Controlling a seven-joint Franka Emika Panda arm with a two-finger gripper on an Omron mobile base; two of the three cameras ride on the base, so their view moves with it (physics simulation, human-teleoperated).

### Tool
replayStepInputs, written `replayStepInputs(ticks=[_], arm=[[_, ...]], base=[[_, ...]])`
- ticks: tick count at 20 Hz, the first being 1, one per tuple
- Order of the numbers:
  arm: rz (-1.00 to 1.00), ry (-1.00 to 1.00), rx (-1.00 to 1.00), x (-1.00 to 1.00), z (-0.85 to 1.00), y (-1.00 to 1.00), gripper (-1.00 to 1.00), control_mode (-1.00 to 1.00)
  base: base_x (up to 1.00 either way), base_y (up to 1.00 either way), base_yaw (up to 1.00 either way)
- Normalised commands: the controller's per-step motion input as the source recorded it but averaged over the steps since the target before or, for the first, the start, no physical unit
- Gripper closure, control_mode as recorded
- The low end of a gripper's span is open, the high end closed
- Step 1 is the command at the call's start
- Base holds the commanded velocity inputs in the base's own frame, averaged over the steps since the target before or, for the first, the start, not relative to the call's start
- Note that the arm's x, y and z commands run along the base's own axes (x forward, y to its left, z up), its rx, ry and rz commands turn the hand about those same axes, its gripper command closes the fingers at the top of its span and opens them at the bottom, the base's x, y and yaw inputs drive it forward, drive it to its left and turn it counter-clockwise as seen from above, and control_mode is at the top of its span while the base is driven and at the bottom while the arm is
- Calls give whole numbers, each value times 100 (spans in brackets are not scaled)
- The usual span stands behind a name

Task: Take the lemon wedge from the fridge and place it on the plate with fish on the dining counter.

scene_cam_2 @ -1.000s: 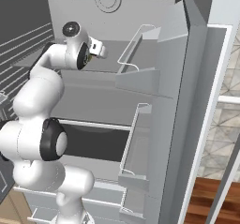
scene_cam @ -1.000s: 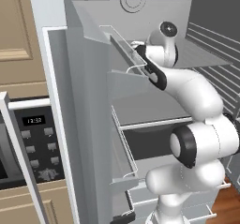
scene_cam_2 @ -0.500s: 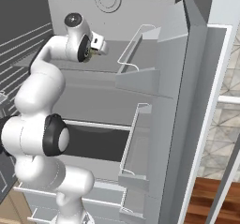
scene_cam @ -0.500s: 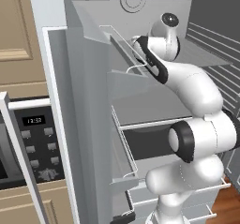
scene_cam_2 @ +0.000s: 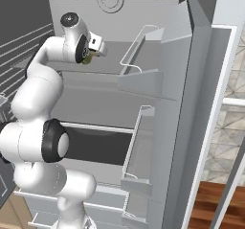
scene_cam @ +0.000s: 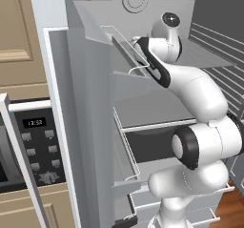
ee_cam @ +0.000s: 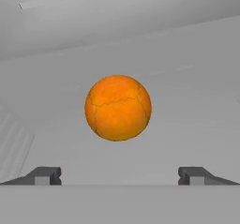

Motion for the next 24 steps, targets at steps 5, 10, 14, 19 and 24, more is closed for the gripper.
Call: replayStepInputs(ticks=[5,10,14,19,24], arm=[[-5,0,1,-28,0,-30,-100,-100],[0,0,0,-1,0,-2,-100,-100],[0,0,0,0,-2,13,-100,-100],[0,0,0,0,0,11,-100,-100],[0,0,0,-8,-4,0,-100,-100]], base=[[0,0,0],[0,0,0],[0,0,0],[0,0,0],[0,0,0]])
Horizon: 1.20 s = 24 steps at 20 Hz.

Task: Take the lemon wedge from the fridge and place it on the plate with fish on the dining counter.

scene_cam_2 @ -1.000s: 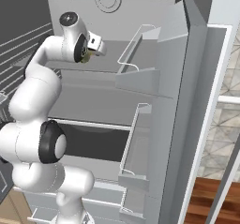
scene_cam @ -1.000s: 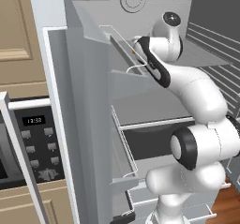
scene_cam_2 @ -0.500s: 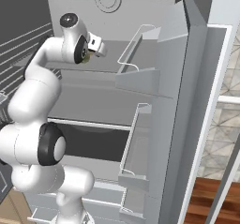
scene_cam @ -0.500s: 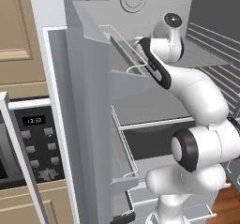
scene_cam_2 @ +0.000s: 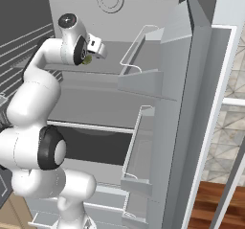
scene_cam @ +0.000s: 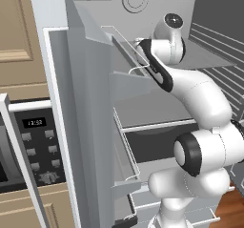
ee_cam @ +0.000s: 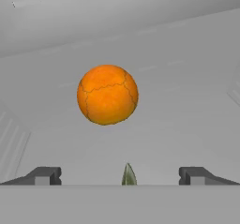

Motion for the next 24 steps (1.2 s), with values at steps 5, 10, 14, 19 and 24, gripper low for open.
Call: replayStepInputs(ticks=[5,10,14,19,24], arm=[[0,0,0,-15,-1,0,-100,-100],[0,0,0,0,0,0,-100,-100],[0,0,0,0,-1,0,-100,-100],[0,0,0,0,-11,0,-100,-100],[0,0,0,0,-11,1,-100,-100]], base=[[0,0,0],[0,0,0],[0,0,0],[0,0,0],[0,0,0]])
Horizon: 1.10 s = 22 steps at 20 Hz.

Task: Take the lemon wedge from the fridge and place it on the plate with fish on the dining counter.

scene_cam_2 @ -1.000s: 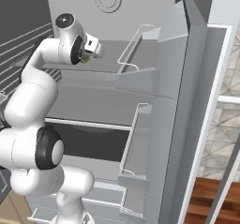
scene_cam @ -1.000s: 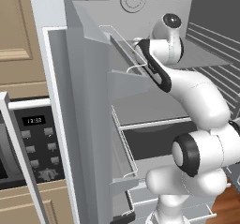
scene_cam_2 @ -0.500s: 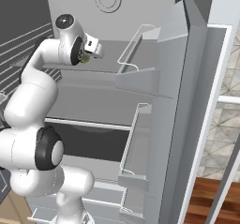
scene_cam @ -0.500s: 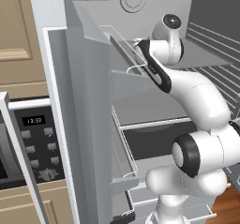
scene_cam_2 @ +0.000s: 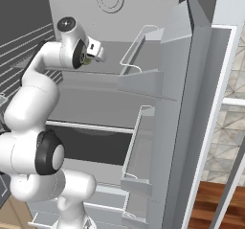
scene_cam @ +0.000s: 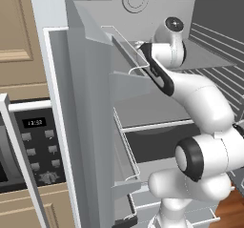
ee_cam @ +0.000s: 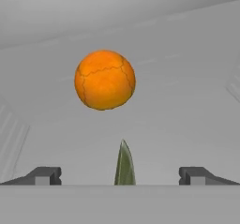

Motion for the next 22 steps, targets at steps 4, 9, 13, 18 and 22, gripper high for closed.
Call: replayStepInputs(ticks=[4,9,13,18,22], arm=[[0,0,0,3,-12,12,100,-100],[0,0,0,0,-1,0,100,-100],[0,0,0,-1,0,0,100,-100],[0,-16,0,-65,19,4,100,-100],[0,-12,0,-100,38,19,100,-100]], base=[[0,0,0],[0,0,0],[0,0,0],[0,0,0],[0,0,0]])
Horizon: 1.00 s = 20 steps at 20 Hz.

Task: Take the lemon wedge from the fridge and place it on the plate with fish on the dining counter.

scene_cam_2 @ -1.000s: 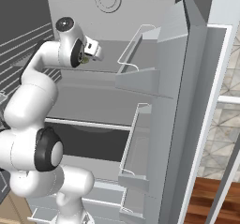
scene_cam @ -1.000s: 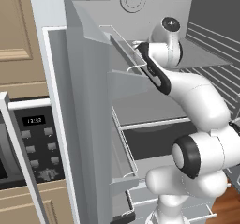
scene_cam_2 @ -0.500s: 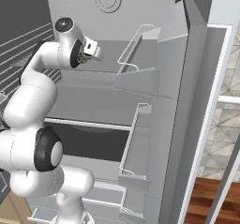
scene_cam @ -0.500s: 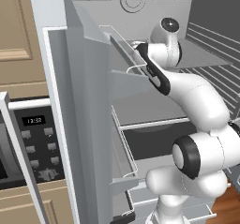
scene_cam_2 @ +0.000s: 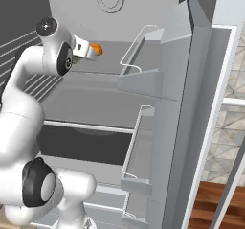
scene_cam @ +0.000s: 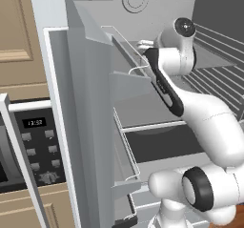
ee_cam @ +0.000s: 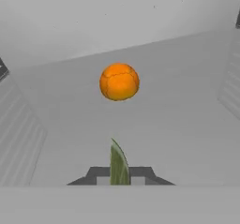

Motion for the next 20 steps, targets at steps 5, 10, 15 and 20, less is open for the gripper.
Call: replayStepInputs(ticks=[5,10,15,20], arm=[[0,-3,0,-100,-5,19,100,-100],[0,-24,0,-100,-38,0,100,-100],[0,-19,-1,-59,0,0,100,-100],[0,0,0,-38,-5,0,100,-100]], base=[[0,0,0],[0,0,0],[0,0,0],[0,0,0]])
